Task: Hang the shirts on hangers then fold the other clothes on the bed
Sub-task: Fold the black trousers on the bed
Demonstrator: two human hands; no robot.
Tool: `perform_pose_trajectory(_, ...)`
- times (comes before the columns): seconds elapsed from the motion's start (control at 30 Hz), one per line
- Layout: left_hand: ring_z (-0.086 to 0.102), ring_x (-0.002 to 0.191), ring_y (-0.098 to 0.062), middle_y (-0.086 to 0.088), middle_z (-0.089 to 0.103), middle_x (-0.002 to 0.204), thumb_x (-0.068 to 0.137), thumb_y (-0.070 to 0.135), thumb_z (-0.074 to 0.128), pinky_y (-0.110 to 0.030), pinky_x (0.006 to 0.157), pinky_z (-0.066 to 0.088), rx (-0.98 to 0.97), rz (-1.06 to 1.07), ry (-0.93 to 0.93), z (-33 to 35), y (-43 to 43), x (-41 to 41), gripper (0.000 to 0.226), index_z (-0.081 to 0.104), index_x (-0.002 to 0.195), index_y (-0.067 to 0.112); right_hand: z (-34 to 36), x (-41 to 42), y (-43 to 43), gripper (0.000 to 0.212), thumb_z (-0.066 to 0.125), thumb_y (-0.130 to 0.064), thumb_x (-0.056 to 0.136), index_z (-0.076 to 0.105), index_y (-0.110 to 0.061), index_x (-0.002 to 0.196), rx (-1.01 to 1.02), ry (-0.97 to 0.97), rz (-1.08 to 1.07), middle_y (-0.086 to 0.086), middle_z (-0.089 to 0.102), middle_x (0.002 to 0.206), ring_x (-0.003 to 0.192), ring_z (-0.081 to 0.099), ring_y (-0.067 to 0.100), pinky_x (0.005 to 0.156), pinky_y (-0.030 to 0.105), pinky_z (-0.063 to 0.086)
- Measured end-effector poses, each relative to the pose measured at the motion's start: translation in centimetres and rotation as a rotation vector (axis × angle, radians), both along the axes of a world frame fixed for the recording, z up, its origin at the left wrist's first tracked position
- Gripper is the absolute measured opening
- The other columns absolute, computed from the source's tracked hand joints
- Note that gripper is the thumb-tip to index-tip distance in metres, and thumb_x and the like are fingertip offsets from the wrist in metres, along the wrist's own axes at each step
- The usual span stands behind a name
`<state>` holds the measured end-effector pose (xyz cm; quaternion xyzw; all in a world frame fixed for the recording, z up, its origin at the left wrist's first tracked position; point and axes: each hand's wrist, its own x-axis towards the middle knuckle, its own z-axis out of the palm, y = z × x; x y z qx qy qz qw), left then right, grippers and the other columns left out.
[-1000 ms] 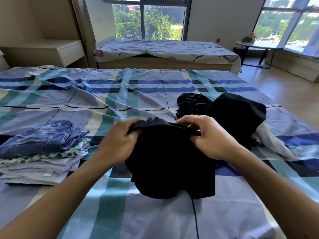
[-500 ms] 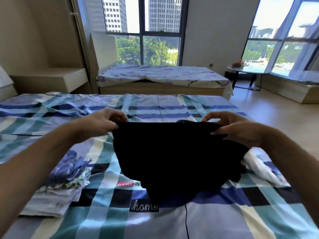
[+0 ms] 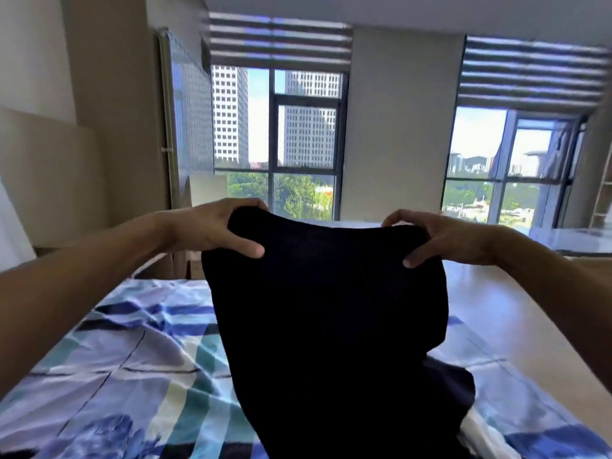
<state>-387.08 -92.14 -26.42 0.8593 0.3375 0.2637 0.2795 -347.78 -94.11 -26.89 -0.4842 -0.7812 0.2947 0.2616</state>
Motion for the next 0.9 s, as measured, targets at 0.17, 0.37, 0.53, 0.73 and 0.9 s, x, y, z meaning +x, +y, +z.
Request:
perform_pose_trajectory(0.17,0.070,0.077,-0.004,0.011,0.075,0.084,0.095,0.023,0.067,-0.013,0.066,0.049,0.174,0.246,-0.054,7.3,1.5,1.5,0.013,0.071,0.105,0.016,7.8,-1.1,1.8,0.014,0.065,0.009,0.087,0.065,0.001,0.098,0.277,0.165,-0.221,0.011,0.064,0.084,0.078,0.062,0.023,0.064,0.023,0.052)
perform_pose_trajectory(0.37,0.053,0.062,-0.012,-0.003,0.054,0.077,0.102,0.018,0.054,-0.017,0.041,0.043,0.137,0.593,-0.340,19.0,-0.4,6.8,0.018,0.052,0.086,0.010,19.2,-4.8,3.1,0.035,0.062,-0.018,0.080,0.065,-0.002,0.111,0.436,0.603,-0.676,0.014,0.066,0.093,0.085,0.070,0.030,0.068,0.035,0.054)
perform_pose_trajectory(0.53,0.050,0.059,-0.011,0.004,0.052,0.070,0.100,0.034,0.049,-0.019,0.056,0.045,0.089,0.544,-0.251,25.1,-4.7,10.4,0.029,0.052,0.075,0.020,22.5,-11.2,-1.4,0.012,0.064,-0.015,0.082,0.061,-0.016,0.094,0.390,0.668,-0.296,0.003,0.061,0.078,0.061,0.060,0.016,0.051,0.024,0.050)
perform_pose_trajectory(0.73,0.072,0.075,-0.014,-0.001,0.075,0.088,0.094,0.053,0.058,-0.027,0.068,0.060,-0.100,0.250,-0.183,24.7,-6.9,10.4,0.040,0.072,0.095,0.015,20.2,-13.6,-4.2,0.022,0.055,-0.001,0.082,0.068,-0.012,0.095,0.479,0.416,0.069,-0.004,0.056,0.077,0.073,0.050,0.009,0.067,0.023,0.042)
perform_pose_trajectory(0.9,0.067,0.081,-0.012,0.000,0.071,0.094,0.095,0.021,0.064,-0.024,0.071,0.058,0.071,0.386,-0.139,23.2,-5.8,9.2,0.006,0.066,0.097,0.015,16.8,-11.1,-3.6,0.014,0.063,-0.008,0.083,0.073,-0.015,0.090,0.568,0.776,0.104,0.001,0.056,0.074,0.066,0.052,0.012,0.066,0.027,0.046)
